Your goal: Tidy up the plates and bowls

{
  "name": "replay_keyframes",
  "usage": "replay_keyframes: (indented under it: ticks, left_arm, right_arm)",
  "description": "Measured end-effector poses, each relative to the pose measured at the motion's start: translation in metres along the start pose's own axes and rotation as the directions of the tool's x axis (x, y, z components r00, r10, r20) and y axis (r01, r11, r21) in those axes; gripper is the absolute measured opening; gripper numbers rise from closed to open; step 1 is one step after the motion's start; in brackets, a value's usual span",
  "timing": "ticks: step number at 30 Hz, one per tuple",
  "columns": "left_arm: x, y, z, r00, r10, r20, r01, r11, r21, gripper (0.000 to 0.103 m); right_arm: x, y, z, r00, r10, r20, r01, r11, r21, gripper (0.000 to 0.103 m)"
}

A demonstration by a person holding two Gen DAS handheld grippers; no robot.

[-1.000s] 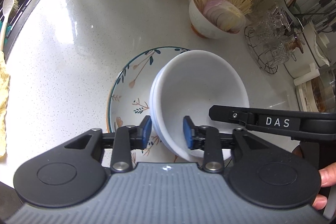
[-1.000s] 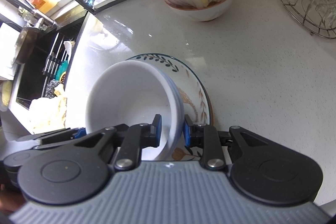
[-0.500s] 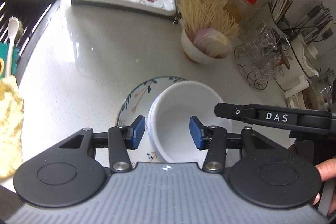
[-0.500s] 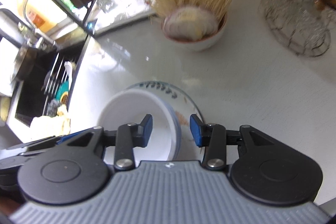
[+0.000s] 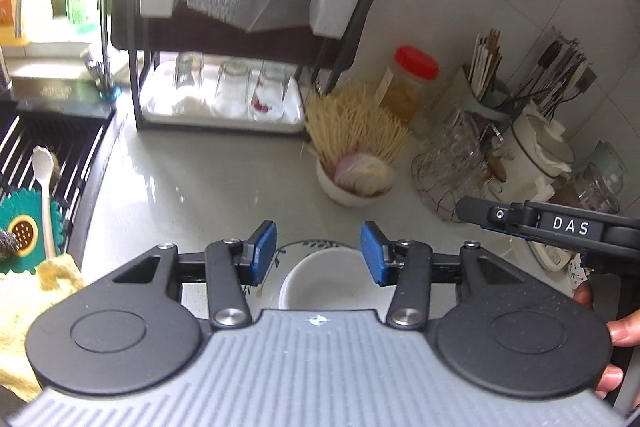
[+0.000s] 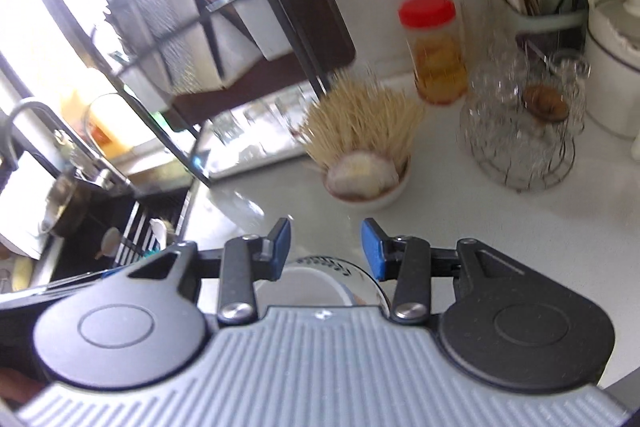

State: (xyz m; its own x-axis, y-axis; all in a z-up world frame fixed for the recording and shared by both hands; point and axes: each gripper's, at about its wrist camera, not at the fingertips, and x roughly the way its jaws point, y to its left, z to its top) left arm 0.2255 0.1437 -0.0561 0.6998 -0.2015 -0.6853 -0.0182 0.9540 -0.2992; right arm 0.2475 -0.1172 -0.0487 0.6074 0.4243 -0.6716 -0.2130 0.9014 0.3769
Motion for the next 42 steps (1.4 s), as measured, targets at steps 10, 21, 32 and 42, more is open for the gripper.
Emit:
replay_keyframes:
  ticks: [10,21,32,42]
  left_arm:
    - [-0.067,-0.042,-0.027,0.992,0.06,0.114,-0.063,0.998,0.023,0.053]
    - [-0.128,-0.084,-0.097,0.977,0.142,0.159,-0.145,0.989,0.009,0.053]
    - [-0.182,-0.124,-0.17,0.969,0.161,0.187,-0.176,0.982,0.069,0.053]
    - [-0.198,-0.138,-0.216,0.967,0.177,0.181,-0.191,0.98,0.058,0.053]
  right_arm:
    - [-0.065,0.009,-0.014,0.992,0.075,0.103,-0.066,0.994,-0.088,0.043]
    - [-0.125,-0.006,-0.073,0.985,0.126,0.119,-0.106,0.981,-0.166,0.043]
    - [-0.188,-0.024,-0.131,0.981,0.126,0.148,-0.098,0.978,-0.186,0.043]
    - [-0.211,-0.031,-0.175,0.982,0.112,0.15,-0.08,0.975,-0.208,0.043]
